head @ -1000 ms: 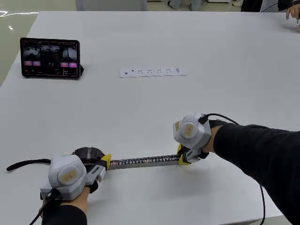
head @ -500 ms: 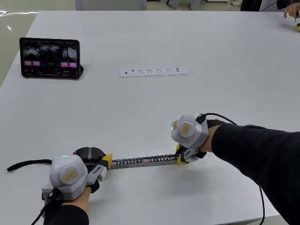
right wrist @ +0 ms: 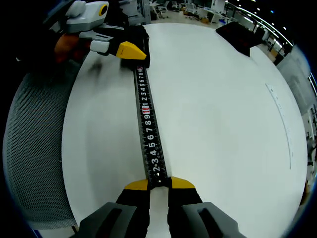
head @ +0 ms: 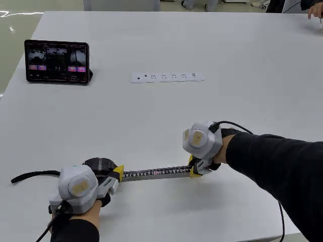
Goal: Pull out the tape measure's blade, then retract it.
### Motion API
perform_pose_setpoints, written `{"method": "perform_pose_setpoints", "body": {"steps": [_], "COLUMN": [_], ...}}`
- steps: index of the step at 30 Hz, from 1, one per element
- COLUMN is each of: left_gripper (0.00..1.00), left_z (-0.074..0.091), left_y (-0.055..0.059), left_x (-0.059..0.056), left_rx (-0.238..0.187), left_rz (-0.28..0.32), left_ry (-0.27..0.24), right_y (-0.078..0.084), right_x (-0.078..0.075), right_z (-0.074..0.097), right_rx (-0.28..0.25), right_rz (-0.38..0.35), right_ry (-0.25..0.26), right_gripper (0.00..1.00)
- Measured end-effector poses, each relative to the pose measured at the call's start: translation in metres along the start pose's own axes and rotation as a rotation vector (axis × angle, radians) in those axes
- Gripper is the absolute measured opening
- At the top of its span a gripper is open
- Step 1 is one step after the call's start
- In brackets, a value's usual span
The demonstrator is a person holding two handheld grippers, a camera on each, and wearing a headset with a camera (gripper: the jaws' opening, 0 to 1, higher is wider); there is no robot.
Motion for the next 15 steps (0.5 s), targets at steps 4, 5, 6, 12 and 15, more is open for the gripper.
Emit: {"method": "perform_pose_setpoints", "body": {"steps": [4,5,6,12,15], "left_gripper": [0.64,0.64,0.64,0.64,0.64], "left_z": [0.0,0.0,0.0,0.0,0.0], "left_y": [0.0,0.0,0.0,0.0,0.0], "left_x": [0.0,0.0,0.0,0.0,0.0], "left_rx": [0.004,0.005,0.006,0.012,0.013], "left_rz": [0.0,0.001,0.001,0.003,0.002], "left_ry": [0.0,0.0,0.0,-0.001,0.0], "right_y": [-0.003,-0.004,-0.004,-0.009,-0.012], "right_x": [0.0,0.0,0.001,0.0,0.0], "right_z": [-0.001,-0.001,-0.001,-0.003,-0.003], "right_rx": [0.006,0.007,0.009,0.004,0.011], "right_rz": [-0.006,-0.005,0.001,-0.013,-0.002], "right_ry": [0.002,0.002,0.001,0.002,0.001], "right_gripper": [0.09,0.09,0.09,0.09,0.09]}}
Point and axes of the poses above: the centre of the closed fingertips' face, and the gripper's own axes: z roughly backward along the fingers, x roughly to its left, y roughly out of its underside, the point moved 2 cm from there along z, roughly backward along the fingers, and after that the axes turned 12 degrees about z, right-handed, at the moved point
